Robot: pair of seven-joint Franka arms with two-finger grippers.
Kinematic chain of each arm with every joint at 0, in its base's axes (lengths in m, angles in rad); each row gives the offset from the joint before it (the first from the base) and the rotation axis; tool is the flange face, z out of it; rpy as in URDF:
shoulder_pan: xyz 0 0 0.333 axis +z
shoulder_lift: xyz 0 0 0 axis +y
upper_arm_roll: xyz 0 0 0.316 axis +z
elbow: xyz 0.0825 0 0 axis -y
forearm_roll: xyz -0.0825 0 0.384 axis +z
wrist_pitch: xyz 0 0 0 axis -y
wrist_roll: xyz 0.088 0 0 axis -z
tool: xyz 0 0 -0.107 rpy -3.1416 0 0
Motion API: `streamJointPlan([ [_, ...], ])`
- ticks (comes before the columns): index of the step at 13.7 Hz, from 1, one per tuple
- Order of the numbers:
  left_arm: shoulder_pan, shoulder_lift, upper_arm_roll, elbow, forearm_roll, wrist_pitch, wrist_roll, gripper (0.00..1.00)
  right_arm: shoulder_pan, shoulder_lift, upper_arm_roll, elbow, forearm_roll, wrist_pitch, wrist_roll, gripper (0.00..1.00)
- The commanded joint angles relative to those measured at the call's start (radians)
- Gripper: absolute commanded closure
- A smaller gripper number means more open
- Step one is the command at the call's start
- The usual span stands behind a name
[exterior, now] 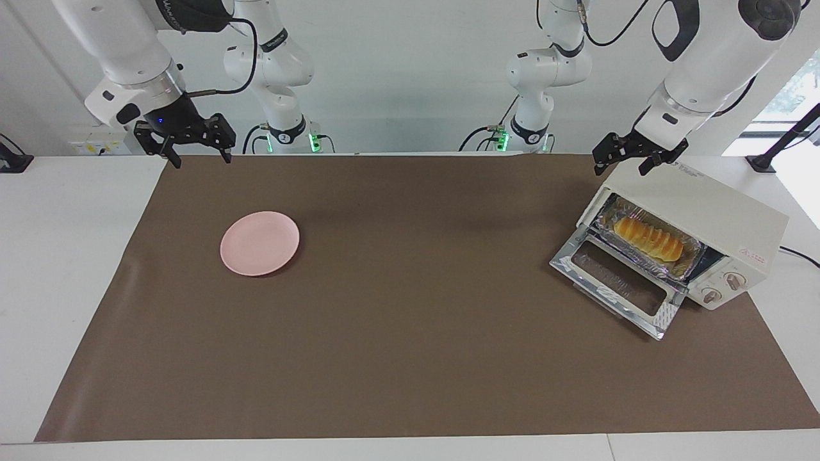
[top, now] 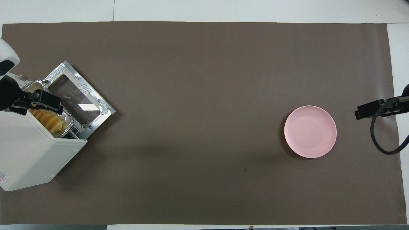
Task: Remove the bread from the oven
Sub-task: 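Reach the left gripper into the toaster oven toward the foil tray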
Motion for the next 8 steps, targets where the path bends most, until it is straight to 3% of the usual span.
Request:
streamJointPlan([
  [1,0.003,-0.021,0.005,-0.023,-0.012,0.019,0.002,0.00,-0.008,-0.015,0.003,-0.015,0.010,-0.004,-0.014,0.00],
  [4,-0.005,-0.027,0.006,-0.043,-0.010,0.027,0.008,0.00,-0.008,-0.015,0.003,-0.015,0.010,-0.002,-0.014,0.00],
  [8,-0.002,-0.015,0.008,-0.055,-0.007,0.168,-0.126,0.00,-0.008,-0.015,0.003,-0.015,0.010,-0.002,-0.014,0.00],
])
